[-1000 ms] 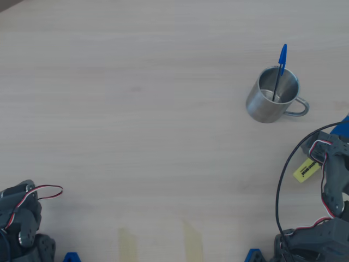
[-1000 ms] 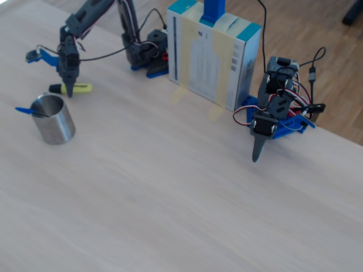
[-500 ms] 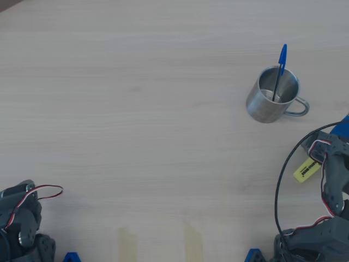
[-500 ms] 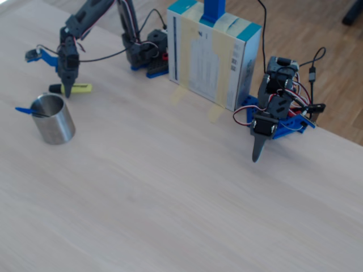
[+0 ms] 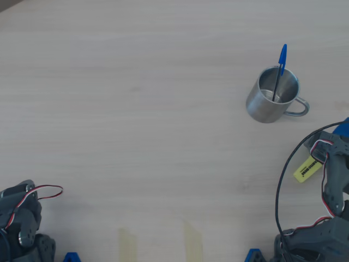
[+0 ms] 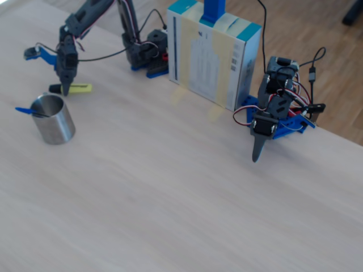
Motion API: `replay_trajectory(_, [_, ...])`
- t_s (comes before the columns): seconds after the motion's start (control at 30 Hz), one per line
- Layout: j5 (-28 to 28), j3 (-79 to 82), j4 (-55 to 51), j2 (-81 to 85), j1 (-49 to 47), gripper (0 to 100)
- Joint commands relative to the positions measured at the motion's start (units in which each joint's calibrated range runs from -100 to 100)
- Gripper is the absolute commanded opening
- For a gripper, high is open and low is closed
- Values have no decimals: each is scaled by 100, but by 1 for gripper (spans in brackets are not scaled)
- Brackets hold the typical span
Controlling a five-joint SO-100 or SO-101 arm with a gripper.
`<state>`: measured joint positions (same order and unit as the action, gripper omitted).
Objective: Grab the yellow pen and put it in the silver cup.
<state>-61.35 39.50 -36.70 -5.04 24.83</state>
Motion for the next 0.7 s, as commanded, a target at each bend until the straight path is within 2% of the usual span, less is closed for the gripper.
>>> replay_trajectory(0.0, [-12,64,-67,-53,-14,19])
replay_trajectory(0.33, [-12,64,-76,-53,-14,19])
replay_trajectory(0.5, [3,64,-84,-53,-14,12])
replay_trajectory(0.67, [14,64,-84,-53,-14,10])
